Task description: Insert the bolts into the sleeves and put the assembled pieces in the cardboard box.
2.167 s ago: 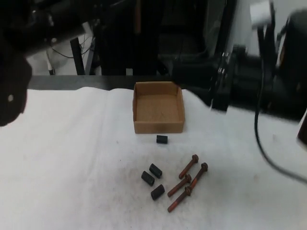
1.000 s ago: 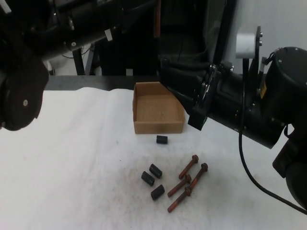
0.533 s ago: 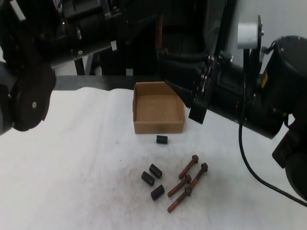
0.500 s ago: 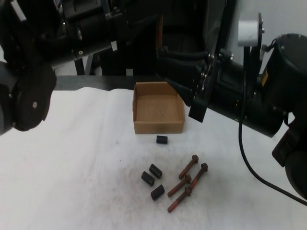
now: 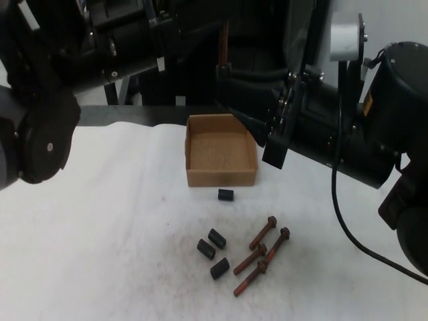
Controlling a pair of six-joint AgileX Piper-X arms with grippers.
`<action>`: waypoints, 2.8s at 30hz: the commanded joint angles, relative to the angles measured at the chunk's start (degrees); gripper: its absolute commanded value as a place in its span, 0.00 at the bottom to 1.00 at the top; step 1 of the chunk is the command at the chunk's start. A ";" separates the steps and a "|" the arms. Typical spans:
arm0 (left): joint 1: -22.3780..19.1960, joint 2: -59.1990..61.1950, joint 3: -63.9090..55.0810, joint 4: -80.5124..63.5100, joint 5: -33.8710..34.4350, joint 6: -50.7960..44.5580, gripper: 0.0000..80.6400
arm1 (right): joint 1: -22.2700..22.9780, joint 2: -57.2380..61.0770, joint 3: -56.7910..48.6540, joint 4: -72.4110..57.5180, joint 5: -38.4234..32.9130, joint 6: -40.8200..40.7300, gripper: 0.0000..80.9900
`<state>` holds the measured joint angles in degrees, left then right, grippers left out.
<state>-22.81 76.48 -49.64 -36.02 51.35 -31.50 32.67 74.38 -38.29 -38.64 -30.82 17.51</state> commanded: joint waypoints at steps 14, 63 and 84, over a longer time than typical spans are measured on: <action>-0.21 0.34 -0.55 -0.71 0.22 -2.17 0.00 | -0.17 -0.15 -0.94 -8.20 0.96 -2.08 0.01; 9.79 -8.84 -0.55 64.78 -24.96 27.26 0.00 | -5.98 32.30 -47.53 70.05 23.02 -15.48 0.01; 9.82 -8.97 -0.55 72.42 -25.16 30.29 0.00 | -5.98 56.63 -72.18 78.23 26.18 -14.54 0.01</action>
<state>-12.71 68.22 -49.88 36.44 26.71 -1.26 26.85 131.47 -109.67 40.14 -5.09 2.92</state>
